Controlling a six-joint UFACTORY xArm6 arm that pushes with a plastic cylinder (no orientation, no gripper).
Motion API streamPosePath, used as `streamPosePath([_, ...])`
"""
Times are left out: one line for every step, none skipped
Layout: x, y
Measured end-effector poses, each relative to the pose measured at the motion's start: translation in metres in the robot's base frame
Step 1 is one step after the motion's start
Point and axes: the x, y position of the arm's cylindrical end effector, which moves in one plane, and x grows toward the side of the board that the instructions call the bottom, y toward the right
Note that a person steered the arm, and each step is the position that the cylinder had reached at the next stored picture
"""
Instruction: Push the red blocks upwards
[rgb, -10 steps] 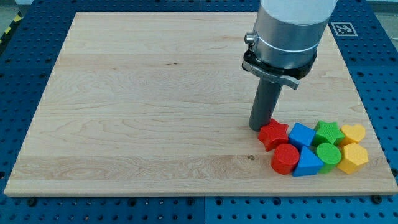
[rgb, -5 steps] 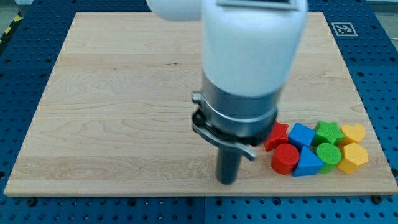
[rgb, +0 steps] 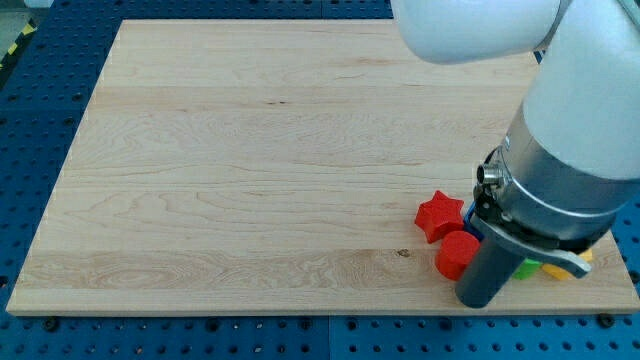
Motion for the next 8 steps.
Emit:
streamPosePath([-0.012,0.0])
streamPosePath([-0.012,0.0])
streamPosePath([-0.028,0.0])
streamPosePath([-0.035,0.0])
streamPosePath([-0.054,0.0])
streamPosePath([-0.071,0.0])
streamPosePath([-0.075,0.0])
streamPosePath([-0.088,0.0])
